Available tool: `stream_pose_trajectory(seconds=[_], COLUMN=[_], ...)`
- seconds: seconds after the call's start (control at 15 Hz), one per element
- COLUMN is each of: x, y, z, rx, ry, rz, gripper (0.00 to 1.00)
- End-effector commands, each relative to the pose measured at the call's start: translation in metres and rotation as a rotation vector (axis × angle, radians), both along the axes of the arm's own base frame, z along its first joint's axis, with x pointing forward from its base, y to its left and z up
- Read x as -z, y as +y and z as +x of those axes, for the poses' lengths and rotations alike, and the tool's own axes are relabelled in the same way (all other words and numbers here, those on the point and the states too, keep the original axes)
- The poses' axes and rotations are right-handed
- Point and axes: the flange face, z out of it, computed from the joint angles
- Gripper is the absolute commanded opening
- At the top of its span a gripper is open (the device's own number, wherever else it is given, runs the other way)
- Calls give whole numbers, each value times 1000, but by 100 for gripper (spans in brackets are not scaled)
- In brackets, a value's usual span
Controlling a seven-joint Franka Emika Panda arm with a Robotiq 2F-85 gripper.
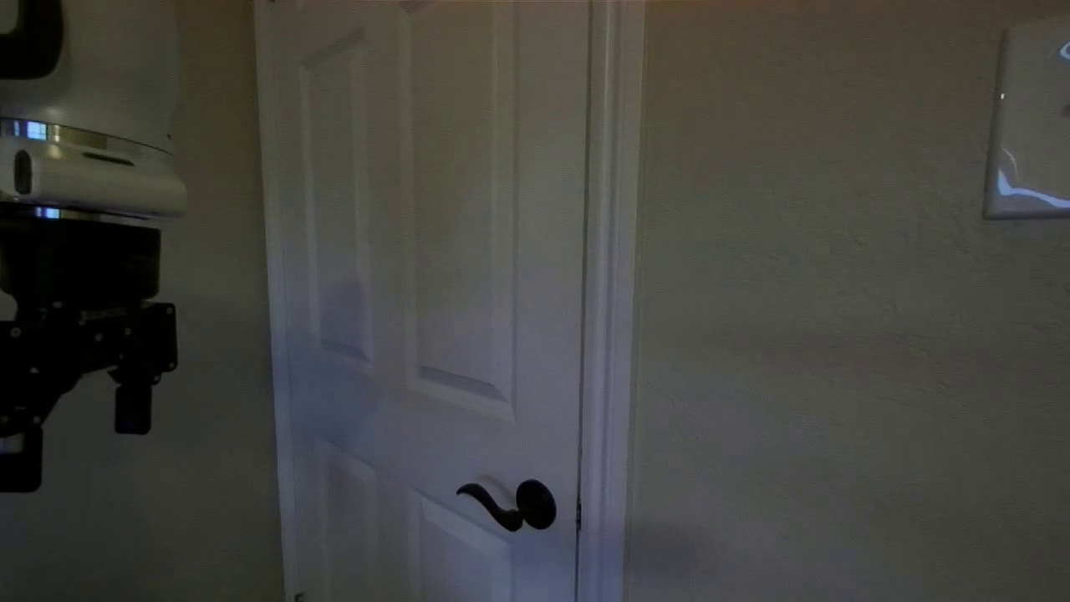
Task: Open the door
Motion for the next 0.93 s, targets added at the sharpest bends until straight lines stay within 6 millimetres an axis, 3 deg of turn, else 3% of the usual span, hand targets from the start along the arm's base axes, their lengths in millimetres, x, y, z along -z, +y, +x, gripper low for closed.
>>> stream_pose_trajectory(seconds=[0.0,0.2,0.87], x=[0,19,75], y=[0,0,-22], z=[0,16,101], rx=[0,56,288], ry=[1,-16,-180], rz=[0,-6,-119], gripper=[100,100,100])
